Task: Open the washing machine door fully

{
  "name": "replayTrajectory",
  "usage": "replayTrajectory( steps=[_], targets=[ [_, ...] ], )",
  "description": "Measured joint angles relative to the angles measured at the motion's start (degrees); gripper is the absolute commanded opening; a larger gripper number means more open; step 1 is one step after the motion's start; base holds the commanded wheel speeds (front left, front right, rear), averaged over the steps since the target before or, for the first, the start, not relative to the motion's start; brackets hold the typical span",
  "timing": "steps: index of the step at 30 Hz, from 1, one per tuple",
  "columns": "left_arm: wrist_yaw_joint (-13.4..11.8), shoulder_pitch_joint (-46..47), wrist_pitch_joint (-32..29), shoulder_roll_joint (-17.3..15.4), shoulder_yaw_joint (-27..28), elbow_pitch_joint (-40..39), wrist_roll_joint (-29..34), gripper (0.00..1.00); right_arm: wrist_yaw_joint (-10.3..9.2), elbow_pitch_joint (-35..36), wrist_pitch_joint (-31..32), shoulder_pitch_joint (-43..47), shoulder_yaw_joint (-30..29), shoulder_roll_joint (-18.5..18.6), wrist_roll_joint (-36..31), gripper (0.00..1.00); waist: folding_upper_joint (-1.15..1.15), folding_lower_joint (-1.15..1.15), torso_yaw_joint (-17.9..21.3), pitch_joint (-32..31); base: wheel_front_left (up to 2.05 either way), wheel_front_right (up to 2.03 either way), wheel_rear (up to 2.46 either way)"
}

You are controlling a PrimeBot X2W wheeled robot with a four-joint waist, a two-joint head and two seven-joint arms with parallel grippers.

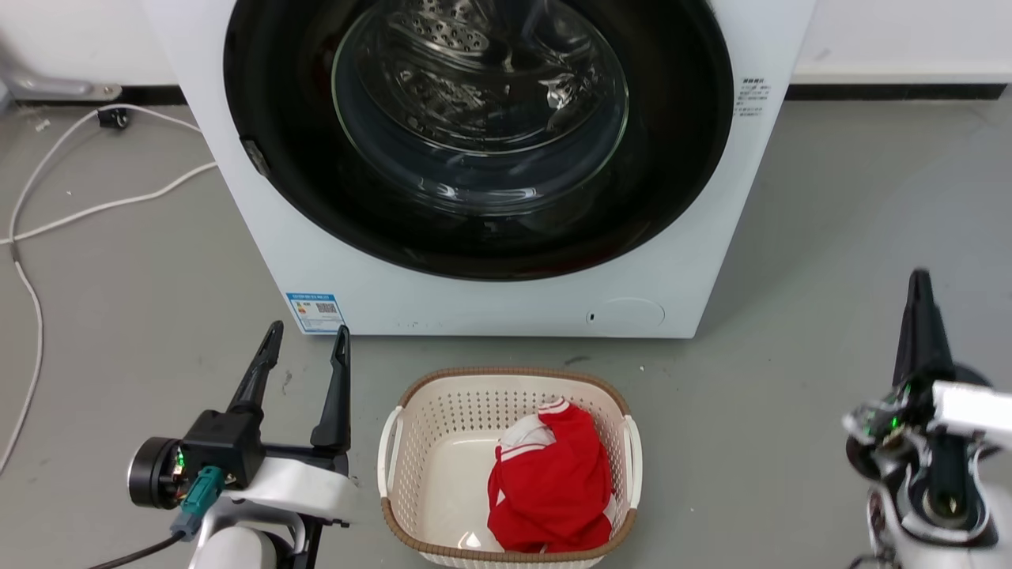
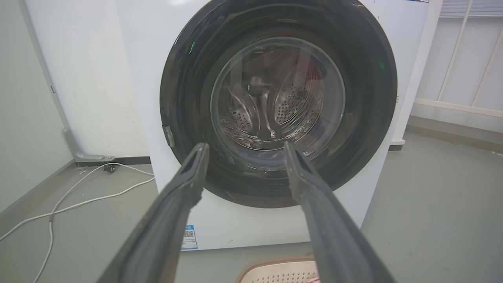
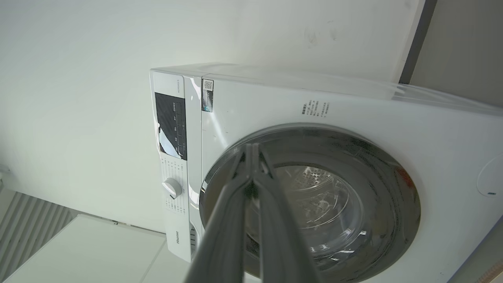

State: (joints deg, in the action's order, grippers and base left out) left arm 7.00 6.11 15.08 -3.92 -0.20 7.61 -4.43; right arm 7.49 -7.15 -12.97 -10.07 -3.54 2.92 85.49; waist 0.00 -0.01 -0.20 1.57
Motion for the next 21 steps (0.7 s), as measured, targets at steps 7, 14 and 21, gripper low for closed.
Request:
replayTrajectory(
  steps=[7,14,21],
  targets=[
    [0.05,2.41,-0.01,-0.20,0.60,-1.07,-0.05,1.00,0.00,-11.17,5.97,-13.79,-3.08,2.87,7.81,0.00,0.00,0.00,0.20,3.13,0.00,0.00,0.00],
    [0.32,5.10,0.00,-0.38,0.31,-2.35,-0.35,1.00,0.00,-23.91,10.14,-29.94,-1.19,8.77,9.04,0.00,0.00,0.00,-0.30,6.82,0.00,0.00,0.00],
    [0.40,8.73,0.00,-0.77,-0.93,-4.53,-1.87,1.00,0.00,-39.09,15.28,-48.27,3.79,14.97,5.48,0.00,0.00,0.00,-1.31,11.68,0.00,0.00,0.00]
  ],
)
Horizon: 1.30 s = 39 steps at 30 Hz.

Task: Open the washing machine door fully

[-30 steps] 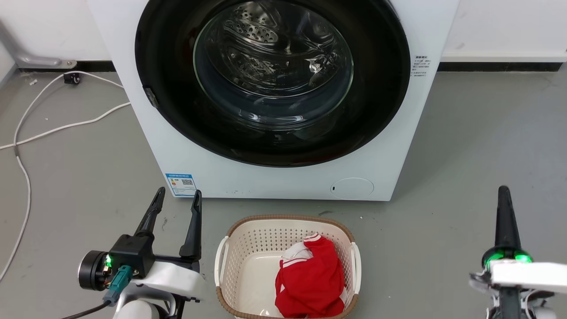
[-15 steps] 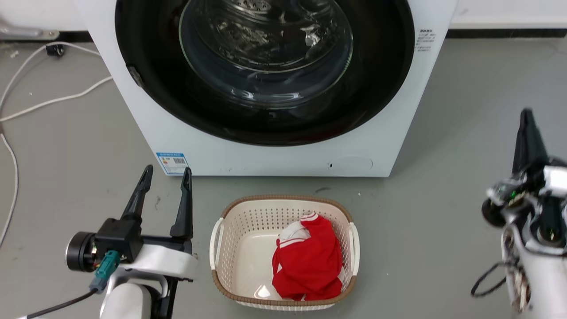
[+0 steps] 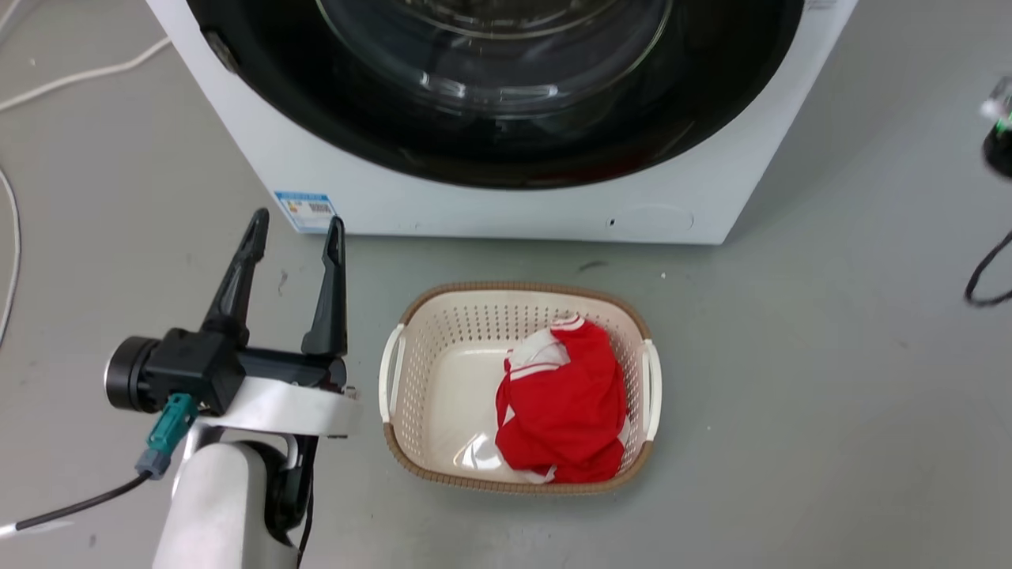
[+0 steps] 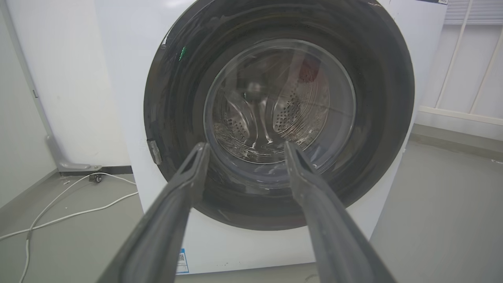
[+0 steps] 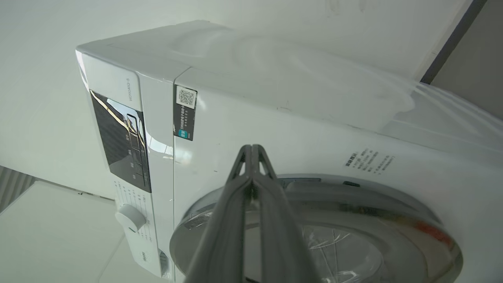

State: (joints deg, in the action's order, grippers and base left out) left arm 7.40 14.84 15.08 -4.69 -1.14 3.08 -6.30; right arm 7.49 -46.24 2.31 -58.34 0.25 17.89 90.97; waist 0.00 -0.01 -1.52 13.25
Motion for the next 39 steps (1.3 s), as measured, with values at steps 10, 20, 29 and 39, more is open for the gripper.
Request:
replayTrajectory(
  steps=[10,20,29,39],
  targets=[
    [0.02,3.47,0.00,-1.10,-1.87,-1.86,-1.54,1.00,0.00,-17.79,9.59,-19.72,8.31,1.05,-7.64,0.00,0.00,0.00,-2.00,6.23,0.00,0.00,0.00],
    [0.09,5.25,0.00,-1.80,-2.63,-2.66,-2.47,1.00,0.00,-24.18,14.77,-27.78,12.56,-1.05,-12.00,0.00,0.00,0.00,-3.23,10.00,0.00,0.00,0.00],
    [0.09,6.06,0.00,-1.93,-2.66,-2.80,-2.92,1.00,0.00,-26.18,16.34,-30.83,13.40,-1.53,-13.50,0.00,0.00,0.00,-3.70,12.47,0.00,0.00,0.00],
    [0.09,6.61,0.00,-1.81,-2.96,-2.57,-2.94,1.00,0.00,-25.42,23.31,-31.77,13.46,-2.45,-12.80,0.00,0.00,0.00,-3.91,13.25,0.00,0.00,0.00]
  ],
)
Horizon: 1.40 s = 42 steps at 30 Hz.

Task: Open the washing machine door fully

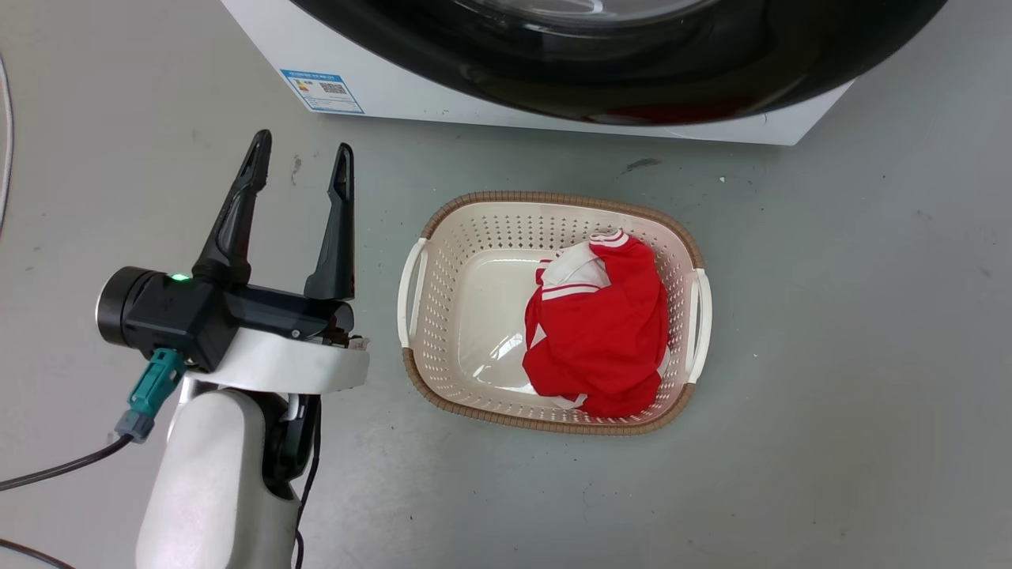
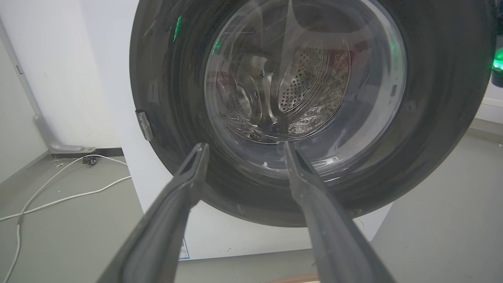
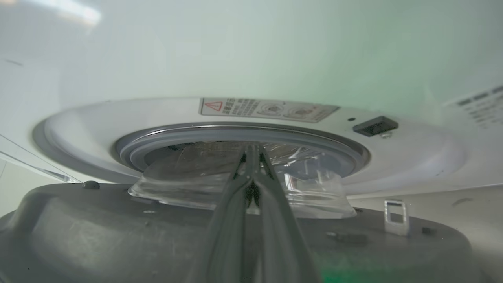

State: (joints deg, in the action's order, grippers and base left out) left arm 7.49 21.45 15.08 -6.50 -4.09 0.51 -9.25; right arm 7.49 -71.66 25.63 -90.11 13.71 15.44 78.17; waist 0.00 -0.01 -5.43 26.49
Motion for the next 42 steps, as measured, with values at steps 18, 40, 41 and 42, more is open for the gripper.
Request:
replayTrajectory(
  steps=[18,40,41,42],
  targets=[
    [0.00,-2.85,0.00,0.26,-0.87,3.55,0.92,1.00,0.01,9.89,17.77,14.28,-0.70,0.18,4.85,0.00,0.00,0.00,0.26,-7.22,0.00,0.00,0.00],
    [0.00,-14.29,0.00,0.92,-2.02,6.62,2.34,1.00,0.00,30.88,26.02,44.62,1.96,-7.06,9.31,0.00,0.00,0.02,1.69,-23.94,0.00,0.00,0.00],
    [0.01,-14.43,0.00,1.00,-2.03,6.69,2.40,1.00,0.00,31.71,26.18,45.29,2.20,-7.38,9.32,0.00,0.00,0.02,1.68,-24.19,0.00,0.00,0.00],
    [0.01,-14.47,0.00,1.07,-2.07,6.71,2.43,1.00,0.00,32.50,26.17,45.99,2.35,-7.79,9.37,0.00,0.00,0.02,1.64,-24.40,0.00,0.00,0.00]
  ],
)
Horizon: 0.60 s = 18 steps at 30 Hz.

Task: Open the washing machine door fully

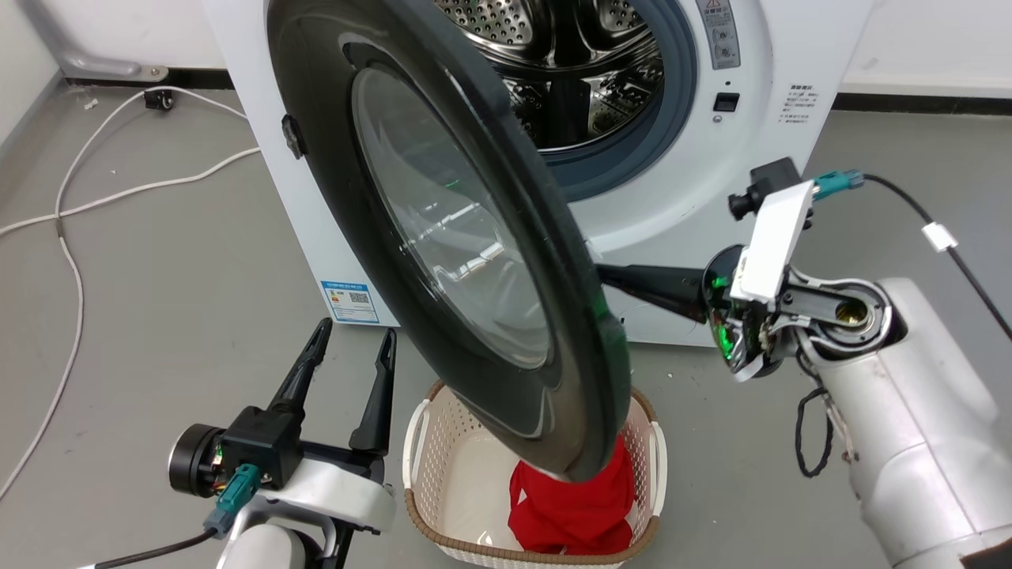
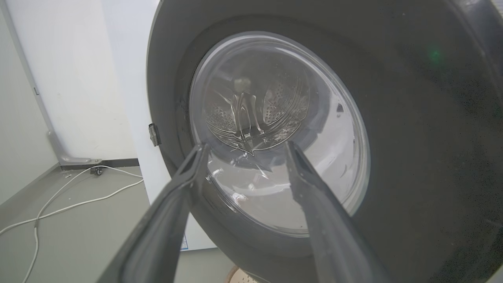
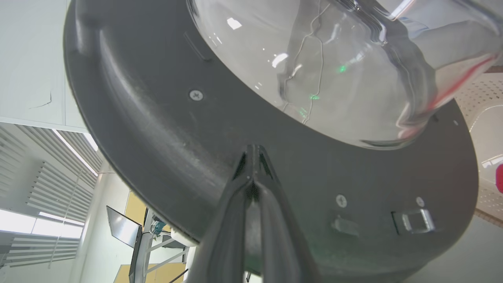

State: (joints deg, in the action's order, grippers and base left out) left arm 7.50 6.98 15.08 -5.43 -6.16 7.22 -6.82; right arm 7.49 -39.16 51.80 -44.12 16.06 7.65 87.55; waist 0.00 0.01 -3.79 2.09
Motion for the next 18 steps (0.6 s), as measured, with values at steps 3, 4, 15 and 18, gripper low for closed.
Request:
replayTrajectory(
  steps=[3,4,15,18],
  targets=[
    [0.00,-0.36,0.00,0.22,-0.18,0.15,0.02,1.00,0.00,2.33,0.25,1.96,0.73,-0.85,0.13,0.00,0.00,0.00,-0.17,-0.54,0.00,0.00,0.00],
    [0.00,-0.56,0.00,0.30,-0.23,0.21,0.02,1.00,0.00,3.19,0.33,2.58,1.13,-1.21,0.13,0.00,0.00,0.00,-0.24,-0.70,0.00,0.00,0.00],
    [-0.01,-1.17,0.00,0.69,-0.46,0.47,0.02,1.00,0.00,11.63,-0.44,8.86,6.08,-4.14,0.94,0.00,0.00,0.00,-0.90,-1.97,0.00,0.00,0.00],
    [-0.01,-1.32,0.00,0.73,-0.42,0.47,0.03,1.00,0.00,12.85,-1.63,9.79,7.04,-4.31,1.10,0.00,0.00,0.00,-0.90,-2.03,0.00,0.00,0.00]
  ],
)
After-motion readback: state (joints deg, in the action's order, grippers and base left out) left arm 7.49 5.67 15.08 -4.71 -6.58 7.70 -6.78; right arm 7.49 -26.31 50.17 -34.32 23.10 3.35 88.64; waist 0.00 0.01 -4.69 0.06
